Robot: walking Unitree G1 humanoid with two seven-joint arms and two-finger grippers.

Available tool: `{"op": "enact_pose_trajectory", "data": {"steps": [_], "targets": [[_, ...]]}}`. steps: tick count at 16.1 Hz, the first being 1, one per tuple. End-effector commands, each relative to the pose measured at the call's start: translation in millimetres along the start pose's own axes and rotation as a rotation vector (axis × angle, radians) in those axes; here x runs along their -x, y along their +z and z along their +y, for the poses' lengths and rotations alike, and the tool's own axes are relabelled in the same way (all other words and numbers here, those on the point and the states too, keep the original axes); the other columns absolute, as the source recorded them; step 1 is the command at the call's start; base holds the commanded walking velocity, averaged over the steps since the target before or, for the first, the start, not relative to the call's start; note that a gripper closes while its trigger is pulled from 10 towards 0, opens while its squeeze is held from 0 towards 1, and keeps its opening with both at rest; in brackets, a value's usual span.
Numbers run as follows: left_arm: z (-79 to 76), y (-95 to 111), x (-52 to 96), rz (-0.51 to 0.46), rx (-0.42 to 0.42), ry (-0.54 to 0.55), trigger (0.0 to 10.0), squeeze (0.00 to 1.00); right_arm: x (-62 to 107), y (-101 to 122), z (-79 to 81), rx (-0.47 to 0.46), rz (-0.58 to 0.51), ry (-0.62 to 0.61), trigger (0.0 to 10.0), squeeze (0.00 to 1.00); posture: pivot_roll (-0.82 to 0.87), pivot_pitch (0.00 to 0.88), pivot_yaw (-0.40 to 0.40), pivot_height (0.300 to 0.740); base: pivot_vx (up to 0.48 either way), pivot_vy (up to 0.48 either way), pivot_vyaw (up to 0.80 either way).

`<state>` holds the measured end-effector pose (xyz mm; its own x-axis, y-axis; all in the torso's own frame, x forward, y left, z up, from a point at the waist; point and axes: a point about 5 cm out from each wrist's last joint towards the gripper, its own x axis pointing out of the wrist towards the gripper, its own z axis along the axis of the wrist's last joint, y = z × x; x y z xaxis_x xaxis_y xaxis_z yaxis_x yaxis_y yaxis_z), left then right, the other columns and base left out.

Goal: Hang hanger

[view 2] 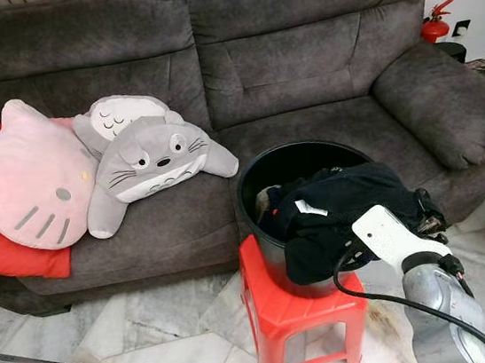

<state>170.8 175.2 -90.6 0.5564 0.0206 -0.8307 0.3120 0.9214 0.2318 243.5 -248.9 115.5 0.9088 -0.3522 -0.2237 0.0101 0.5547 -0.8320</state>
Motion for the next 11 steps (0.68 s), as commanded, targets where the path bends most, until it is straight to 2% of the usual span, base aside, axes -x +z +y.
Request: {"op": "enact_pose_trajectory", "data": {"steps": [1, 11], "targets": [[0.8, -4.4, 0.5, 0.023, -0.001, 0.004, 10.0, 0.0, -1.5, -1.0, -2.4, -0.006, 0.004, -0.014, 10.0, 0.0, -0.28, 0.009, 0.064, 0.74, 0.0, 0.0, 0.0], [0.9, -3.4, 0.3, 0.02, 0.0, 0.006, 10.0, 0.0, -7.9, 1.0, -11.0, -0.01, -0.007, -0.053, 10.0, 0.0, -0.28, 0.02, 0.062, 0.74, 0.0, 0.0, 0.0]]}}
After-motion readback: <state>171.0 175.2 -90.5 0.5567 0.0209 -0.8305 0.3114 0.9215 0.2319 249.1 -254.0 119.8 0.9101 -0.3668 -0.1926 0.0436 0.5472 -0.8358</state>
